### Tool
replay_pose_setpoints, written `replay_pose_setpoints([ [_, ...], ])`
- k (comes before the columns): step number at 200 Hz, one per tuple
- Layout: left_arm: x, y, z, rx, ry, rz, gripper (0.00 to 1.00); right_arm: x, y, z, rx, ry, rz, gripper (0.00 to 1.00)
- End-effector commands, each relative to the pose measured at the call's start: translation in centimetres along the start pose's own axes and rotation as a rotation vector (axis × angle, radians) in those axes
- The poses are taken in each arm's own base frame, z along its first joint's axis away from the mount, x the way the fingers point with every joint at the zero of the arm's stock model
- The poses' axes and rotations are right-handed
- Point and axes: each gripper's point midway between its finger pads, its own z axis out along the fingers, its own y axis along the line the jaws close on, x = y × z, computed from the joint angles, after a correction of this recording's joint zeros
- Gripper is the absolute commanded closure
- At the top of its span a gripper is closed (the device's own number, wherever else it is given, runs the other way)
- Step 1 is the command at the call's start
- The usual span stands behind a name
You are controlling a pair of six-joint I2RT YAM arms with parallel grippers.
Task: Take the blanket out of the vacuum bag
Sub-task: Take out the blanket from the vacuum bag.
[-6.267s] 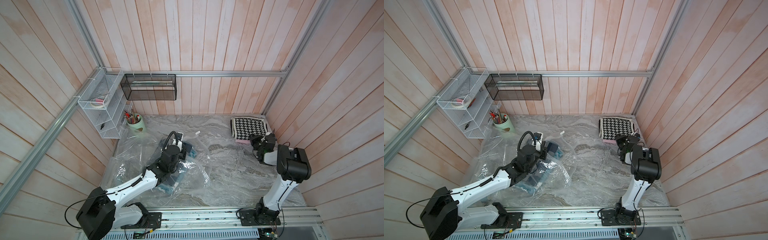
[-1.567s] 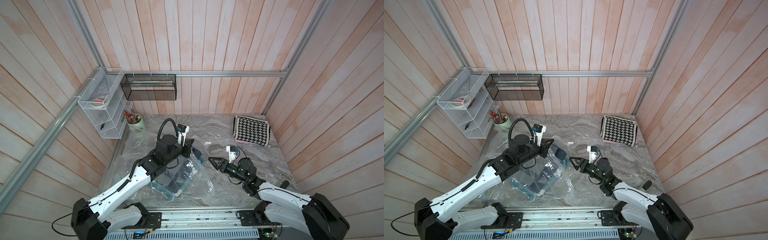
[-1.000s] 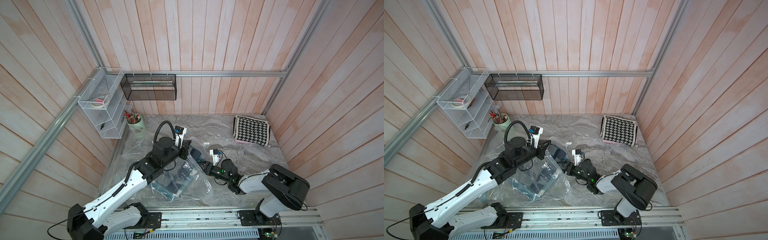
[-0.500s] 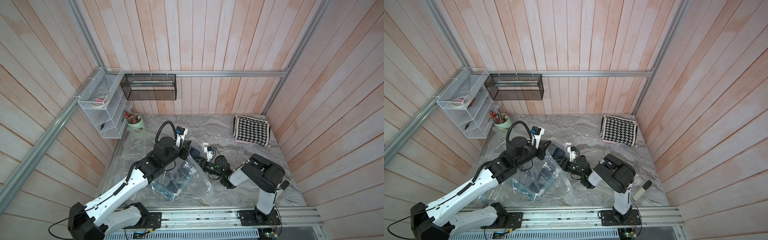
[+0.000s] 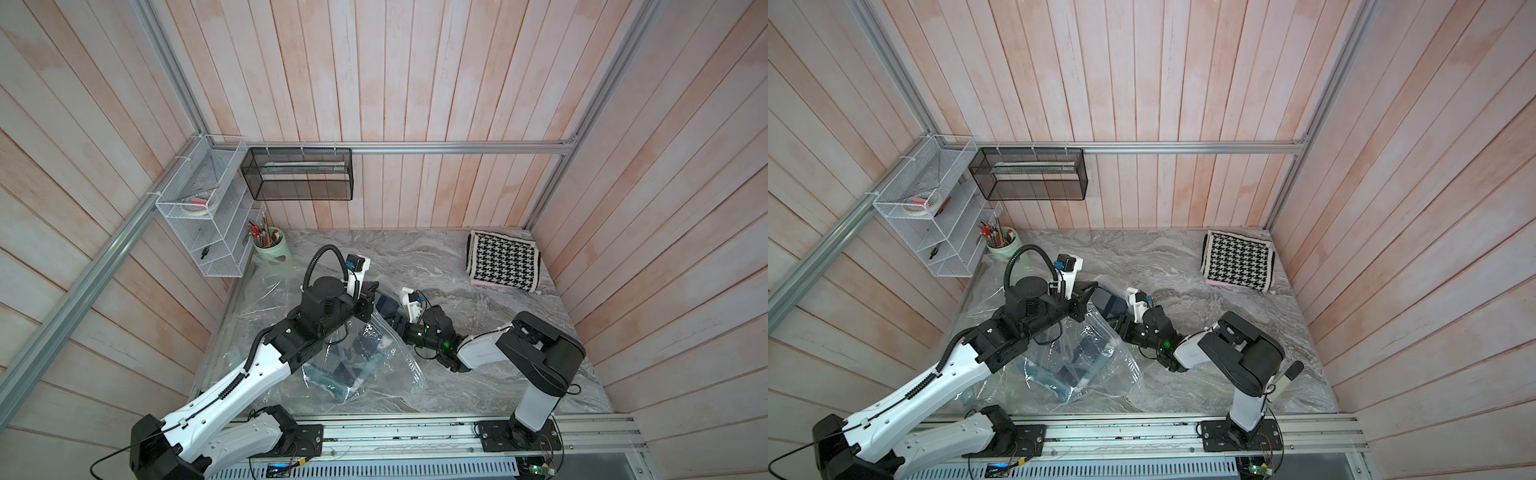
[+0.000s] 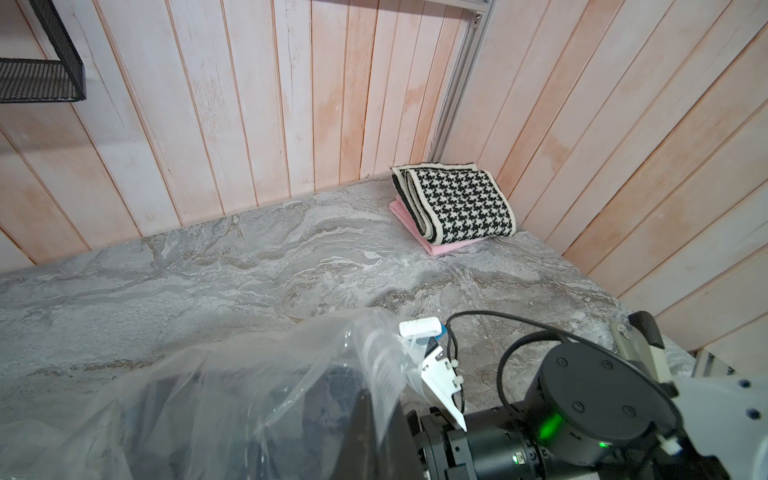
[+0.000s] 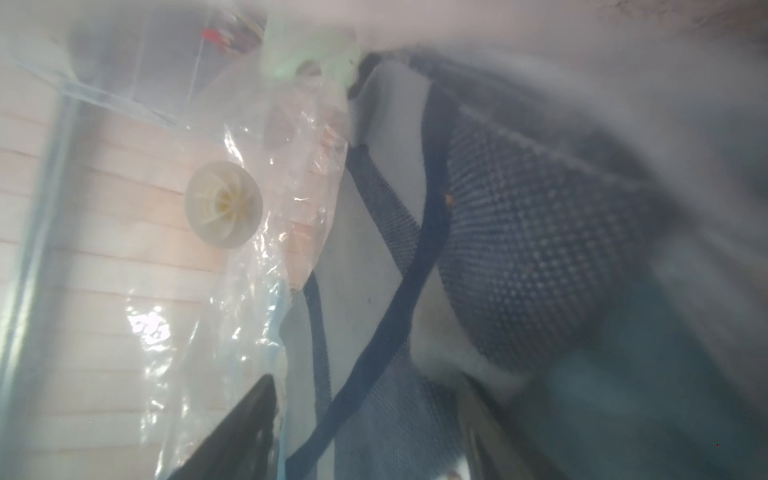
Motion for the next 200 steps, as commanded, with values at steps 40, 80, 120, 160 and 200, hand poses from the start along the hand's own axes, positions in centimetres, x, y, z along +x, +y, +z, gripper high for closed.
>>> replay_pose_setpoints([
  [40,-1.5,-0.2,-0.8,0.013,-0.059,0.007,1.0,1.9,-4.3,0.1,0.164,0.056,0.005,0.31],
  [80,-1.2,-0.2,-1.0,0.016,-0.056,-0.004,1.0,1.7,-4.2,0.1,0.156,0.043,-0.009,0.3],
  [120,-1.0,-0.2,-1.2,0.015,-0.056,-0.006,1.0,1.1,-2.3,1.3,0.047,0.031,-0.009,0.3],
  [160,-0.9,-0.2,-1.4,0.017,-0.058,-0.013,1.0,0.5,-1.3,2.5,0.019,0.038,-0.02,0.3],
  [200,-0.5,0.0,-1.6,0.012,-0.056,-0.016,1.0,-0.1,0.1,2.9,-0.005,0.041,-0.046,0.3],
])
